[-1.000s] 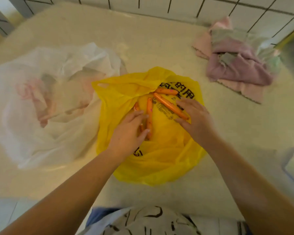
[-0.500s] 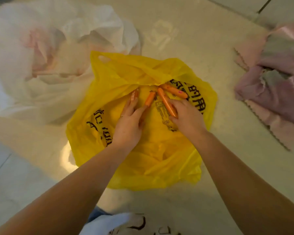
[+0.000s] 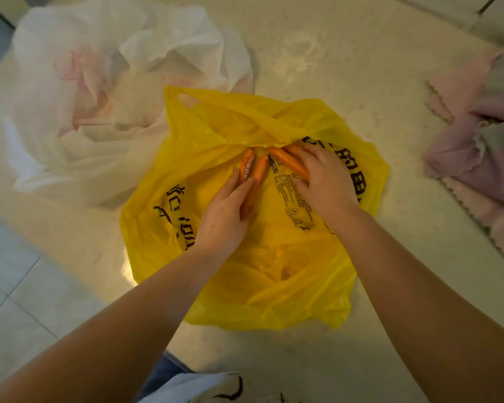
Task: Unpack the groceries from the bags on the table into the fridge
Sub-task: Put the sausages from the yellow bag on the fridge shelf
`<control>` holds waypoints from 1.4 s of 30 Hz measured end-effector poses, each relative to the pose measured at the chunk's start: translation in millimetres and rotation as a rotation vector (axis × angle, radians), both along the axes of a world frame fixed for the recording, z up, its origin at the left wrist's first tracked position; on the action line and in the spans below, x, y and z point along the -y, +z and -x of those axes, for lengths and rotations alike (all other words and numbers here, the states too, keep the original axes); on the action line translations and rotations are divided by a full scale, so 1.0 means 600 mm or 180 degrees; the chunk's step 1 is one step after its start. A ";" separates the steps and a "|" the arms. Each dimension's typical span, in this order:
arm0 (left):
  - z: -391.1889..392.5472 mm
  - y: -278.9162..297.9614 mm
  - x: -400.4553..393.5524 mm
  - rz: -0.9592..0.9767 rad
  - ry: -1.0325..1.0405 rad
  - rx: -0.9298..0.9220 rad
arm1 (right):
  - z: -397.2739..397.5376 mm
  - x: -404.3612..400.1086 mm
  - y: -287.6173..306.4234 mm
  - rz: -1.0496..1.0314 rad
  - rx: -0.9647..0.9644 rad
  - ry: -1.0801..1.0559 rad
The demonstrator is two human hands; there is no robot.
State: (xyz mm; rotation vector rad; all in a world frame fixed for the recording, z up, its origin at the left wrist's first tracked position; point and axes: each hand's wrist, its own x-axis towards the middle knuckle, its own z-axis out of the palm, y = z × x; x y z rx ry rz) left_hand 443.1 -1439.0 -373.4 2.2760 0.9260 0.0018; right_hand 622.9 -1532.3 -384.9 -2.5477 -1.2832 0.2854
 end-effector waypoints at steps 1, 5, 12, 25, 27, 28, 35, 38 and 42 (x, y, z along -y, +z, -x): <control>-0.001 0.001 0.001 -0.0036 -0.0043 0.0019 | 0.001 0.000 -0.001 0.0026 0.0038 -0.0033; -0.002 0.001 0.000 -0.0146 -0.0128 0.0046 | 0.010 0.007 0.004 0.0167 0.0093 -0.0134; 0.001 0.000 -0.002 0.0000 0.0167 -0.0139 | 0.030 0.021 0.008 0.0528 -0.0222 -0.0446; -0.014 0.009 0.002 0.0151 0.0489 -0.0227 | 0.053 0.029 0.022 0.0301 -0.0686 -0.0751; -0.014 0.014 0.000 0.0203 0.0487 -0.0269 | 0.056 0.031 0.035 0.0155 -0.0874 -0.0812; -0.013 0.016 -0.002 0.0299 0.0502 -0.0263 | 0.059 0.033 0.045 0.0088 -0.1033 -0.0862; 0.023 0.074 -0.016 0.2449 0.1403 0.0748 | 0.097 0.055 0.103 -0.1265 -0.3182 -0.1565; 0.056 0.110 -0.020 0.2919 0.1491 0.1176 | 0.125 0.053 0.132 -0.1705 -0.4021 -0.1598; 0.115 0.155 -0.028 0.3442 0.1430 0.1632 | 0.178 0.033 0.172 -0.1853 -0.4684 -0.1493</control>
